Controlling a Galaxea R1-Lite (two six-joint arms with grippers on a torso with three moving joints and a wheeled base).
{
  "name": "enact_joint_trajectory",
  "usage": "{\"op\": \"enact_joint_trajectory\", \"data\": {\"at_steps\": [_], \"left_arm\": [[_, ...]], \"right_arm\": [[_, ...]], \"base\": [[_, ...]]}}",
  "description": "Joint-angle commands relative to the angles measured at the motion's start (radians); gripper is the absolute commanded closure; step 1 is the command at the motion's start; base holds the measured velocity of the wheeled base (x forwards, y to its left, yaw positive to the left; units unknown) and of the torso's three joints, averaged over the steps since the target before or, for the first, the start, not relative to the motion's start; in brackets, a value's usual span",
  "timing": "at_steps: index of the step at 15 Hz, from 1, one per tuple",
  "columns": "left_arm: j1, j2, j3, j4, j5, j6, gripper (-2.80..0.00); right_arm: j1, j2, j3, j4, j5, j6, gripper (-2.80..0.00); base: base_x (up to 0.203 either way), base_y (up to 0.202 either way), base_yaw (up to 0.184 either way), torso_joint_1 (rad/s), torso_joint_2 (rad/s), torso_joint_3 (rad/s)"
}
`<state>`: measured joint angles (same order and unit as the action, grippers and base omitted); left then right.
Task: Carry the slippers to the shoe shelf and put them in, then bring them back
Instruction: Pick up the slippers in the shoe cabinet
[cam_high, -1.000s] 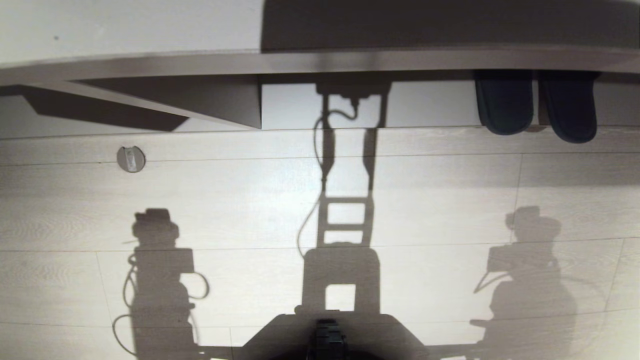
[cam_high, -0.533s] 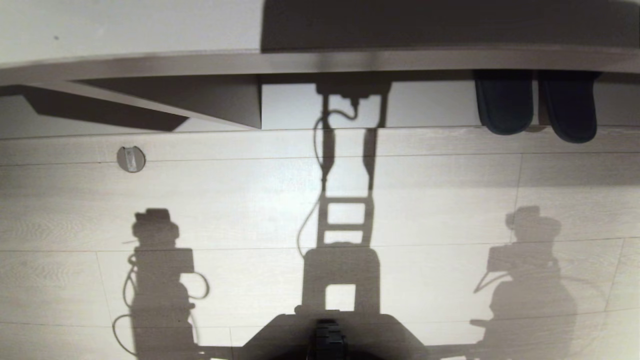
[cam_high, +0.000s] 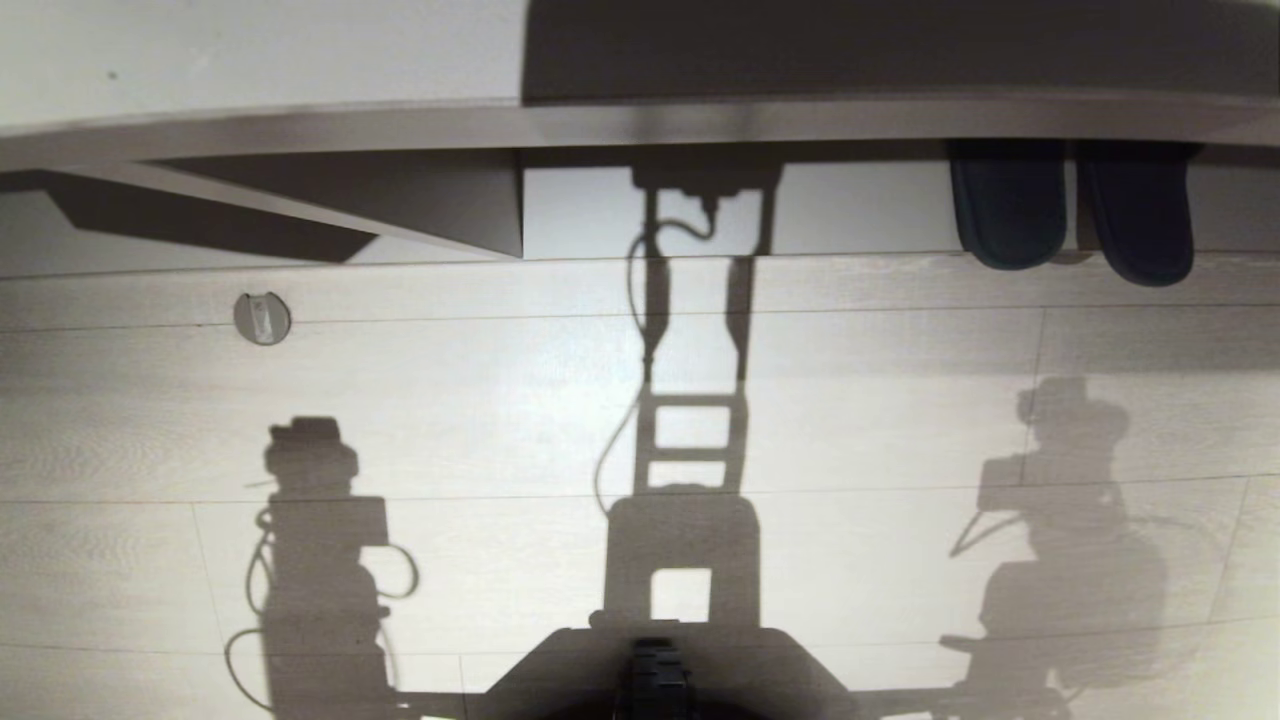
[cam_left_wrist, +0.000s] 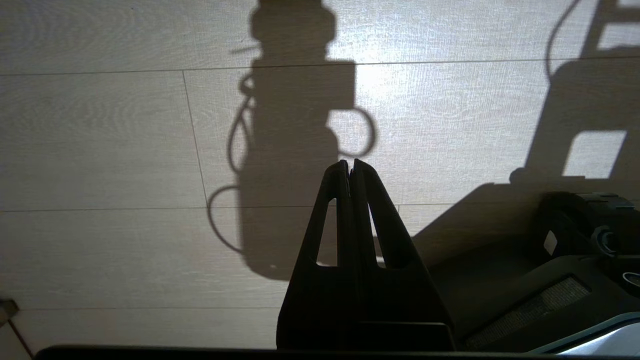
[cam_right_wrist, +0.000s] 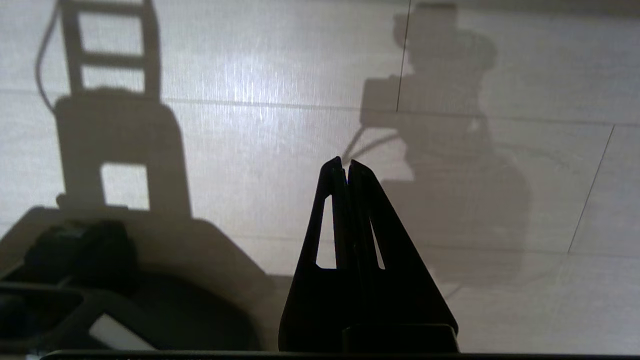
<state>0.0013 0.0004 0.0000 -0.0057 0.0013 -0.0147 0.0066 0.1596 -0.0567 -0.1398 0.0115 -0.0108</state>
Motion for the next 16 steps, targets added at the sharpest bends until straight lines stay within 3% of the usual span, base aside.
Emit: {"op": "enact_joint_trajectory", "data": {"at_steps": [1,6,13,16], "left_arm": [[0.0,0.0,0.0,0.0,0.0,0.001,0.0],[0.0,0.0,0.0,0.0,0.0,-0.001,0.0],[0.0,0.0,0.0,0.0,0.0,0.001,0.0],[0.0,0.0,0.0,0.0,0.0,-0.001,0.0]], "right_arm": [[-0.003,0.196,-0.018,-0.138,-0.002,0.002,0.0],[-0.035,0.549,-0.033,-0.589,-0.013,-0.007,0.0],[-0.054,0.887,0.02,-0.961,-0.037,-0.008,0.0],[-0.06,0.979,0.005,-1.032,-0.035,-0.008,0.0]], "base": [[0.0,0.0,0.0,0.0,0.0,0.0],[0.0,0.0,0.0,0.0,0.0,0.0],[0.0,0.0,0.0,0.0,0.0,0.0],[0.0,0.0,0.0,0.0,0.0,0.0]]}}
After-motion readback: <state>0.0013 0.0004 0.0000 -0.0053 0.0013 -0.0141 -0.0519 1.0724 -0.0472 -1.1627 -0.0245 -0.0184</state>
